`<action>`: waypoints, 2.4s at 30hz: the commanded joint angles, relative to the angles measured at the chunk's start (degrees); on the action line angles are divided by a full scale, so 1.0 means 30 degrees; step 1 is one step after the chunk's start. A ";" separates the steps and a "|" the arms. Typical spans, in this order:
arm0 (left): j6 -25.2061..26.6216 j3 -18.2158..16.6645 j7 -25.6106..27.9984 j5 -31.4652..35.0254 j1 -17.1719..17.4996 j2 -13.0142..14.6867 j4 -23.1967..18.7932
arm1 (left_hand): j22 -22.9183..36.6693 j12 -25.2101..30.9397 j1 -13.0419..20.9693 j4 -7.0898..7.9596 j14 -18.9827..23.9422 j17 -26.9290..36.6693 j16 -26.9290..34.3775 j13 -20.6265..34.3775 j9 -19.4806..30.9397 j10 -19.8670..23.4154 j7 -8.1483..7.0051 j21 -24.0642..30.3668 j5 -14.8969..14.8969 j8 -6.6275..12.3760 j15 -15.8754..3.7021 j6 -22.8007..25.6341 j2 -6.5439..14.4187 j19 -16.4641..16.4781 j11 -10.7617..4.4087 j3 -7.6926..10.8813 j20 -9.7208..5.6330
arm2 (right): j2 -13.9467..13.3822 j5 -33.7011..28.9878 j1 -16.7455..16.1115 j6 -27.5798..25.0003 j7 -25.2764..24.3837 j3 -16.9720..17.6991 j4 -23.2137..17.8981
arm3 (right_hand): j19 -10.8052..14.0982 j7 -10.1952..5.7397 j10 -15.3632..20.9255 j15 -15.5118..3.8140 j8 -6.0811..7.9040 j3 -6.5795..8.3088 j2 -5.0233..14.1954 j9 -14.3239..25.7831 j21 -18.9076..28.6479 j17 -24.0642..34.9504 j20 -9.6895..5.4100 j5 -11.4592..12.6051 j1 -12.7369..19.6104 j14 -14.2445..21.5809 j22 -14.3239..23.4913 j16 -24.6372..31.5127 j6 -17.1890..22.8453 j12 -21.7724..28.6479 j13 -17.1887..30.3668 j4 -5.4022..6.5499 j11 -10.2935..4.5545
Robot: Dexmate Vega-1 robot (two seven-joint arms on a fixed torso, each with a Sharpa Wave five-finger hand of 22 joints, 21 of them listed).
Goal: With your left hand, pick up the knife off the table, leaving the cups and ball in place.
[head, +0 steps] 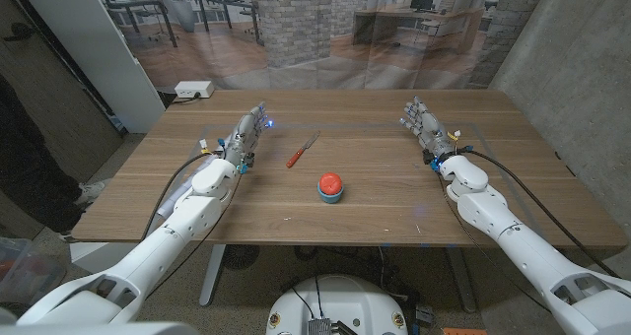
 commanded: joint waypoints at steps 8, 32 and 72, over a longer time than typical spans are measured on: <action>0.0555 0.0105 0.0749 0.1546 0.0082 0.0520 -0.0995 | 0.0057 0.0064 0.0307 -0.0222 -0.0117 0.0079 0.0106 0.0060 0.0096 0.0029 0.0038 -0.0001 0.0014 0.0130 0.0060 -0.0004 -0.0213 -0.1136 0.0016 0.0078 0.0283 | 0.3624 -0.3867 -0.0847 -0.1702 0.2568 0.4524 -0.0148 | 0.0195 -0.0026 0.0212 -0.0003 0.0076 0.0169 0.0003 0.0029 0.0097 0.0116 0.0034 0.0005 0.0180 0.0202 0.0028 0.0134 0.0186 0.0083 0.0055 -0.0020 0.0033; 0.1359 0.0088 0.2324 0.4181 0.0712 0.1426 -0.2904 | 0.0050 0.0086 0.1041 -0.1077 0.0529 0.0065 0.0249 0.0080 0.0134 0.0377 -0.0380 -0.0191 0.0002 0.0244 0.0182 0.0442 -0.0567 -0.0710 -0.0001 0.0132 0.1297 | 0.5378 -0.5674 -0.1379 -0.2262 0.3902 0.6596 -0.0654 | 0.0209 -0.0034 0.0341 0.0002 0.0066 0.0229 0.0014 0.0037 0.0073 0.0133 0.0064 -0.0109 0.0198 0.0217 0.0030 0.0114 0.0318 0.0067 0.0062 -0.0042 0.0059; 0.6154 0.0042 0.6127 0.9652 0.1386 0.2521 -0.7180 | 0.0119 0.0700 0.3267 -0.2301 0.3092 0.0233 0.0812 0.0228 0.0221 0.2671 -0.0101 -0.0380 -0.0004 0.0601 0.0428 0.2166 -0.1085 0.0757 0.0094 0.0392 0.1739 | 0.5939 -0.6119 -0.1555 -0.2284 0.4226 0.7130 -0.0681 | 0.0224 0.0021 0.0369 0.0052 0.0042 0.0272 0.0000 0.0048 0.0049 0.0159 0.0082 -0.0269 0.0140 0.0252 0.0033 0.0105 0.0466 -0.0003 0.0073 -0.0025 0.0060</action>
